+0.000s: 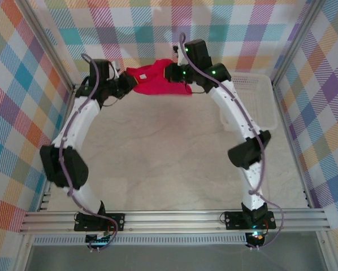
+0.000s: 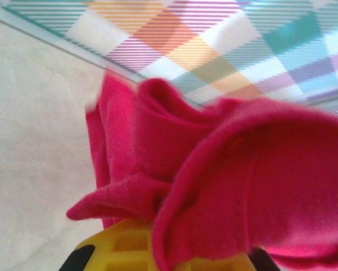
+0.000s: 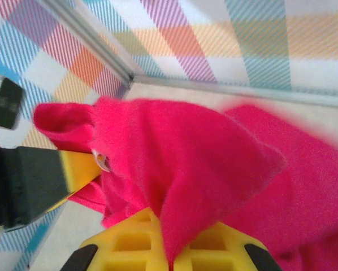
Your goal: Fold the inside-out t-shirt
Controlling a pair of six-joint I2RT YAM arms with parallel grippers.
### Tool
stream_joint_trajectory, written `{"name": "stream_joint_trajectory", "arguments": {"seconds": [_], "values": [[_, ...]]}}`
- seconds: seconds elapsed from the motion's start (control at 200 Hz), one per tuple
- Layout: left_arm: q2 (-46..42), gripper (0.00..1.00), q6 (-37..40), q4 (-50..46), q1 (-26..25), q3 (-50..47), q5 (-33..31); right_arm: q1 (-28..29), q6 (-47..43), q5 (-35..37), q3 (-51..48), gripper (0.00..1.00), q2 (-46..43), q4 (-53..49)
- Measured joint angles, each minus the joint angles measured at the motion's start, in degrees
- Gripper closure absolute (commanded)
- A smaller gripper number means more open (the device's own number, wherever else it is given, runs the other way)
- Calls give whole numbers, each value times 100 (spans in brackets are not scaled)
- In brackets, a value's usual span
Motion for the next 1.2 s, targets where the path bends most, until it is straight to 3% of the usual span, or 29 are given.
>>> {"name": "stream_joint_trajectory", "arguments": {"seconds": [0.08, 0.19, 0.28, 0.37, 0.58, 0.76, 1.02, 1.2], "values": [[-861, 100, -37, 599, -254, -1561, -181, 179, 74, -24, -2426, 100, -1034, 811], [-1403, 100, -131, 1108, -667, -3519, -492, 450, 411, -35, -5047, 100, -1639, 1585], [-1419, 100, -173, 1080, -1038, -4557, -721, 702, 739, -11, -6583, 100, -1703, 2035], [-1550, 100, -177, 820, -1307, -4977, -741, 970, 1012, 2, -7333, 100, -1757, 2118], [-1950, 100, -33, 487, -1281, -4579, -1167, 1032, 1211, 389, -7062, 100, -2332, 2323], [-1449, 100, 164, 289, -1176, -3609, -1456, 822, 1123, 704, -6282, 100, -2243, 2256], [911, 100, 382, 286, -667, -1825, -1266, 111, 776, 715, -4339, 100, -275, 1969], [1867, 100, 380, 310, -535, -1637, -1104, -85, 732, 420, -3670, 100, 1014, 1768]]}}
